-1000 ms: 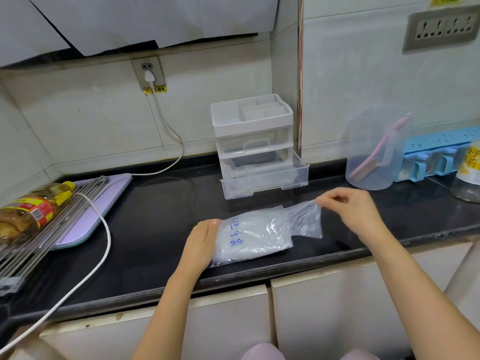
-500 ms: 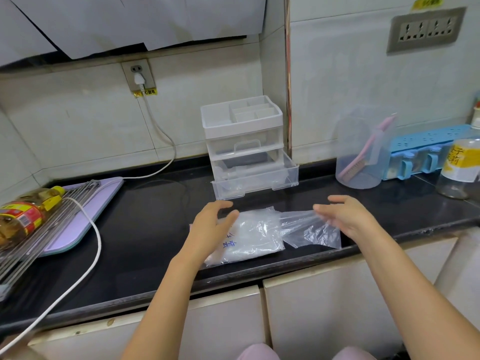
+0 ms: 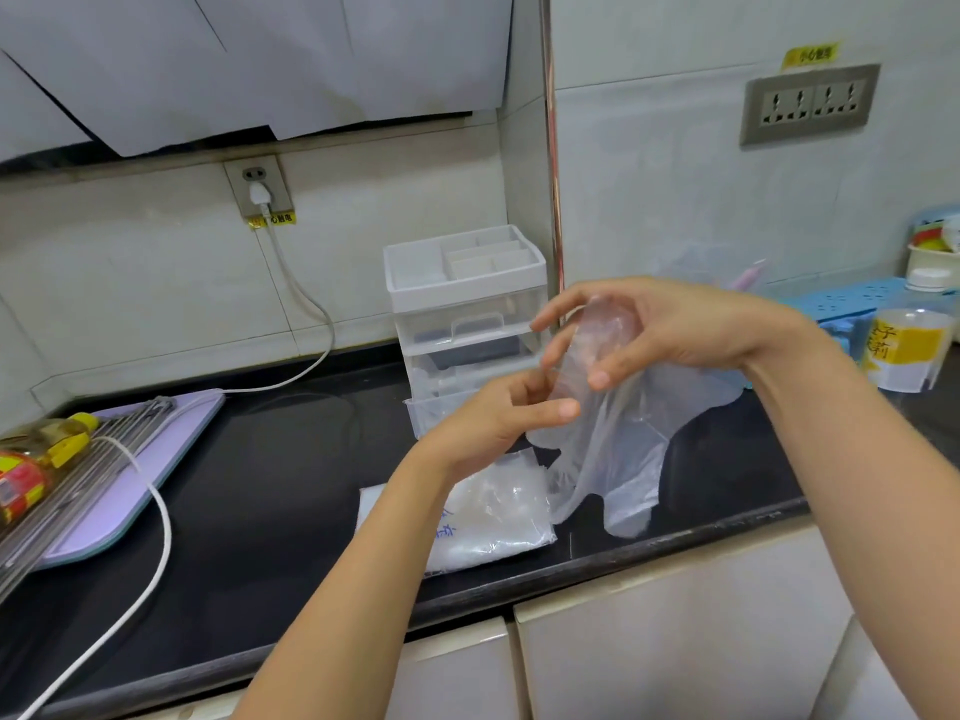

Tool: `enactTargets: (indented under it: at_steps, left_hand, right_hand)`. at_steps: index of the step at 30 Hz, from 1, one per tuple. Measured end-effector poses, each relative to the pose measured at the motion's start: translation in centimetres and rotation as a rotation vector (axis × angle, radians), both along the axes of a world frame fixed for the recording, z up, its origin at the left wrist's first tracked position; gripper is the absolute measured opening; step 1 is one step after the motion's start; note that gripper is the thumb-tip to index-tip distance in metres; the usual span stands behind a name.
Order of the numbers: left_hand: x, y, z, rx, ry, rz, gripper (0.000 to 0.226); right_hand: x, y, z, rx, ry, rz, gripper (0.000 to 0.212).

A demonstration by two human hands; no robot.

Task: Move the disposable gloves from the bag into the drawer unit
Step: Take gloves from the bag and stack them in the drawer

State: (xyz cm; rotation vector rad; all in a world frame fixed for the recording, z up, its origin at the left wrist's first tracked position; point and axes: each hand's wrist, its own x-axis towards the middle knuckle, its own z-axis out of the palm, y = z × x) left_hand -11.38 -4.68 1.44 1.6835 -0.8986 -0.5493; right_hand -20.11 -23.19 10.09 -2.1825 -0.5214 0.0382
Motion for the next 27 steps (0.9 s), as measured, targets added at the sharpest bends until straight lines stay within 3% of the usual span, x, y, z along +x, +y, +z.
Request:
enactTargets:
  at_steps: [2,5,9,12,16,19,22,27]
  left_hand:
    - [0.1,-0.3,0.3,-0.033,0.008,0.018,0.022]
    - [0.5,0.3,0.9,-0.094,0.015,0.045,0.046]
    - [0.8,1.4,2.3,0.005,-0.062,0.106,0.033]
    - [1.9,2.4,3.2,0.090,-0.125,0.172,0.018]
    - [3.3,4.0,3.9,0.143,-0.049,0.206,0.022]
    - [4.2,5.3,4.0,0.130,-0.018,0.245,0.031]
    - [5.0,5.8,4.2,0.126,-0.090,0.326,0.033]
    - [7.6,5.3,6.3,0.075,-0.344,0.603,0.028]
  right_hand:
    - [0.3,-0.5,0.8,-0.002,-0.027,-0.046,0.060]
    - [1.0,-1.6,1.0,0.019,-0.025,-0.176,0.071]
    - [2.3,-2.5,0.2,-0.046,0.032,-0.355,0.062]
    - [3.2,-2.6,-0.7,0.066,0.096,-0.375,0.044]
    - [4.8,-2.5,-1.7,0.244,0.022,-0.428,0.036]
    - [6.0,-2.5,-2.3,0.329,0.077,-0.390,0.044]
    - [7.0,-2.4,-2.4,0.269,0.124,-0.363,0.048]
    - [9.2,-0.8,-0.2,0.056,-0.004,-0.413,0.017]
